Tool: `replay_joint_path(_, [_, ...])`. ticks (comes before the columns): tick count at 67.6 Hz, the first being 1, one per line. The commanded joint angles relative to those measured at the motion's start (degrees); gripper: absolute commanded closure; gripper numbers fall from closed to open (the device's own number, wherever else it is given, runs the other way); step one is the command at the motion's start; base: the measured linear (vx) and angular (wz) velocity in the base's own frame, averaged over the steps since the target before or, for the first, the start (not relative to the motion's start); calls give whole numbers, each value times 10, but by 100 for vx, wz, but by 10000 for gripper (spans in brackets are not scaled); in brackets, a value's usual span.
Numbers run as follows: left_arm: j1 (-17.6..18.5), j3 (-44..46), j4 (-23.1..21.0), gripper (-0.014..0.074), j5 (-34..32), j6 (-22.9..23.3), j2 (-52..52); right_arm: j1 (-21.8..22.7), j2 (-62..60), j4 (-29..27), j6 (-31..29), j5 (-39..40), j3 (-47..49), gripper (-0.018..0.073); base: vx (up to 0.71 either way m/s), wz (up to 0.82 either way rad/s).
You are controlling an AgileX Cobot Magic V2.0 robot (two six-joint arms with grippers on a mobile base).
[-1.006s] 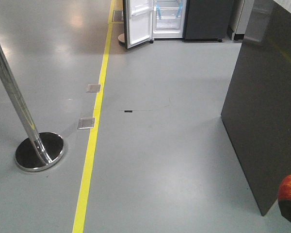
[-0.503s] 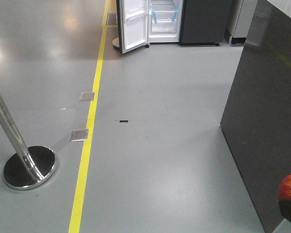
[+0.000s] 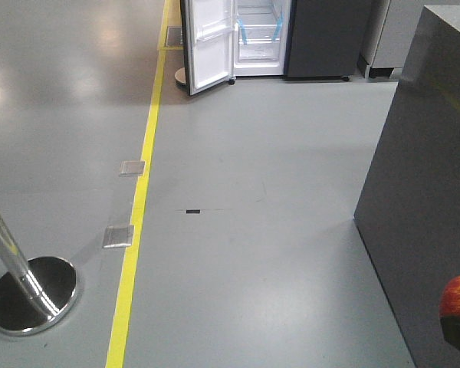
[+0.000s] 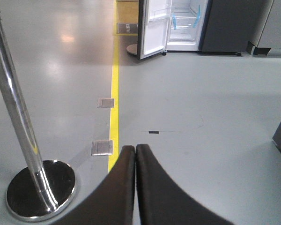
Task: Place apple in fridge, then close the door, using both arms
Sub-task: 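Carry the apple in the right gripper toward the open refrigerator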
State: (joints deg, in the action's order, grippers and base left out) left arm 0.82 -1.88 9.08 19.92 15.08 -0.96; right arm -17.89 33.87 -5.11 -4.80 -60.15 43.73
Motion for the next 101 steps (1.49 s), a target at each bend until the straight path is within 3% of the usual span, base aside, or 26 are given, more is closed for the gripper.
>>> replay_joint_path(1, [4, -10, -3, 603, -41, 5, 1, -1, 3, 0, -4, 36, 16, 448, 31, -2])
replay_joint_path(101, [4, -10, -3, 603, -41, 5, 1, -1, 3, 0, -4, 36, 16, 448, 33, 3])
